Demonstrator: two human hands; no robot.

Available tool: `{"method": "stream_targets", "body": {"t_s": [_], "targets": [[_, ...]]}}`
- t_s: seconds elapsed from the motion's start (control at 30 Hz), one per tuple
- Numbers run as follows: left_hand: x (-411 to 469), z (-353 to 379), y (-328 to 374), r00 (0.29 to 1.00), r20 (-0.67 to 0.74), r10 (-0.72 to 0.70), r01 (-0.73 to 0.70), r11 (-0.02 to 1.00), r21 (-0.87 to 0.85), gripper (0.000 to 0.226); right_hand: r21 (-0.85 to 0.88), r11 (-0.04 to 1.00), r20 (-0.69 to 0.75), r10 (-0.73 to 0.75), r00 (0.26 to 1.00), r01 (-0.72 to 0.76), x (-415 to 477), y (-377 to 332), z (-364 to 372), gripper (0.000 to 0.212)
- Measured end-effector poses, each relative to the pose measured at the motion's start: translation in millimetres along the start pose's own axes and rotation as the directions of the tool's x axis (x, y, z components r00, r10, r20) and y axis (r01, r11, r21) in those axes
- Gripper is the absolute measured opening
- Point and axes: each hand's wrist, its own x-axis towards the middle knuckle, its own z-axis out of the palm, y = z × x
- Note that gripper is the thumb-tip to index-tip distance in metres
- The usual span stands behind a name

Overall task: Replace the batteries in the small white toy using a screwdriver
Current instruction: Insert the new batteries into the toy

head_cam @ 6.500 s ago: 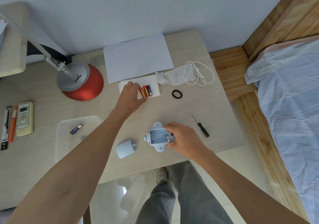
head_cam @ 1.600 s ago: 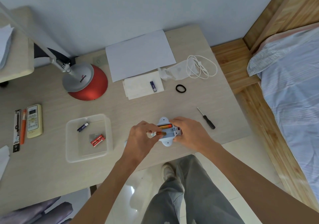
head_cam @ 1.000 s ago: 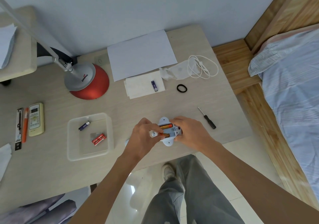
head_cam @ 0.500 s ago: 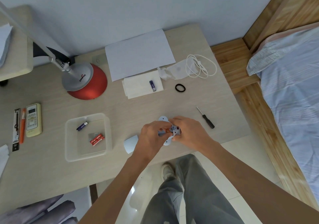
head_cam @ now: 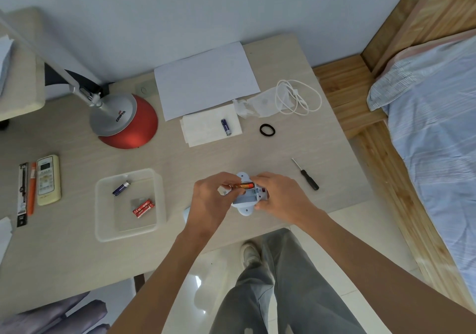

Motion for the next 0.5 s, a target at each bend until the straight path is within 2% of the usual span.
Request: {"method": "stream_targets", "body": {"t_s": [0.13, 0.37, 0.5], "targets": [[0, 1, -10, 0.999, 0.042, 0.012, -0.013, 0.999, 0.039, 0.021, 0.005, 1.000, 0.006, -0.003, 1.000, 0.003, 1, -2, 0, 0.057], [1, 2, -16, 1.000, 0.016, -0.021, 0.019, 0.997, 0.079, 0.025, 0.005, 1.000, -0.003, -0.018, 1.000, 0.018, 2, -4, 0, 0.054], [-2, -7, -24, 1.000, 0.012, -0.018, 0.017, 0.995, 0.099, 0.022, 0.000, 1.000, -0.011, -0.024, 1.000, 0.024, 2, -3, 1, 0.060]]}}
